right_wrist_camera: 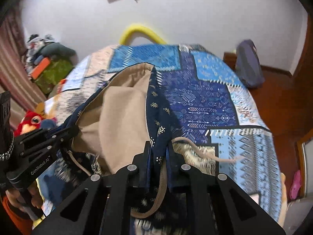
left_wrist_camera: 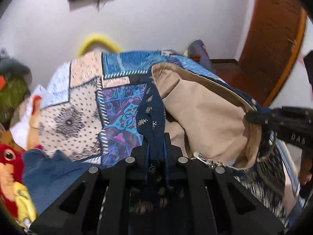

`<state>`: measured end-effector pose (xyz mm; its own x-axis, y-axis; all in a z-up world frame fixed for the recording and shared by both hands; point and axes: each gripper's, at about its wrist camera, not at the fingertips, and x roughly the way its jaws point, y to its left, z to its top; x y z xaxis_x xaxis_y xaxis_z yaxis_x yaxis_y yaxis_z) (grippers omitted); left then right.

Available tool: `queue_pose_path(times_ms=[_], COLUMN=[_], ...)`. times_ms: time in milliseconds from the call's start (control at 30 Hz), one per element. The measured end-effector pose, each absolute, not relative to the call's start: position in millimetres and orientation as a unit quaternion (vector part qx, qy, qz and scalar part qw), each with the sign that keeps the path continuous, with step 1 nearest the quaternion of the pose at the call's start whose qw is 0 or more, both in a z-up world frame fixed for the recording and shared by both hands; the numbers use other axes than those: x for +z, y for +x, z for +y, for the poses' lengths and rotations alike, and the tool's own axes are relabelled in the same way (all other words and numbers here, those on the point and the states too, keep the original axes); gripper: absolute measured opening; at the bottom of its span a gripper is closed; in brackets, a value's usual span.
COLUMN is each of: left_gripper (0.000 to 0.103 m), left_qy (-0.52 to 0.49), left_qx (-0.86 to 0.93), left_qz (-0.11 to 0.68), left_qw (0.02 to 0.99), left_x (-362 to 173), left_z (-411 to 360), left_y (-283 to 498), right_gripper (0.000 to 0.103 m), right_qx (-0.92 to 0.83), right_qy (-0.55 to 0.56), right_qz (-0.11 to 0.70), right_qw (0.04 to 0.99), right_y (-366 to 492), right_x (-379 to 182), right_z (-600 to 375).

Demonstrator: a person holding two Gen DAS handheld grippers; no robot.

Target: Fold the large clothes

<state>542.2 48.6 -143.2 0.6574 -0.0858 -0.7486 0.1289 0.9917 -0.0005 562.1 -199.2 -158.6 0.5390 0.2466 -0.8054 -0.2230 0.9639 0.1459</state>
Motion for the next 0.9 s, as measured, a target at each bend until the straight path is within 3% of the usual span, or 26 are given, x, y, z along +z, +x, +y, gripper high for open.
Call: queue_pose_path(times_ms=[333,800,833,900], left_gripper=[0.011,0.012,0.013,0.016], left_qy=[0.025,0.002,-0.005,-0.008], left_qx=[-0.092,-0.056,-0.054,-0.051], left_qz=[0.430,0.496,0.496,0.496], left_qw=[0.898,0.867,0.867,0.867], left_x=[-145.4,-251.6,-254.7,-257.4], left_z=[59.3,80.6,82.0,83.0], left_y=[438.9,414.2,414.4,415.0], right_gripper=[0.010,0.010,0.012,0.036], right_qx=[0.163,0.077,0.078,0.062], right_qy=[-0.013,-0.124,-0.121,-0.121], right_qz=[0.436,0.473,0.478,0.482], right_qw=[0.885,0.869,0.866,0.866], right_y=[434.8,383.7,385.0,385.4], right_x=[-131.0,-212.4,-215.3,-219.7], right_z=[-197.9,-224.5,-228.2,-234.5])
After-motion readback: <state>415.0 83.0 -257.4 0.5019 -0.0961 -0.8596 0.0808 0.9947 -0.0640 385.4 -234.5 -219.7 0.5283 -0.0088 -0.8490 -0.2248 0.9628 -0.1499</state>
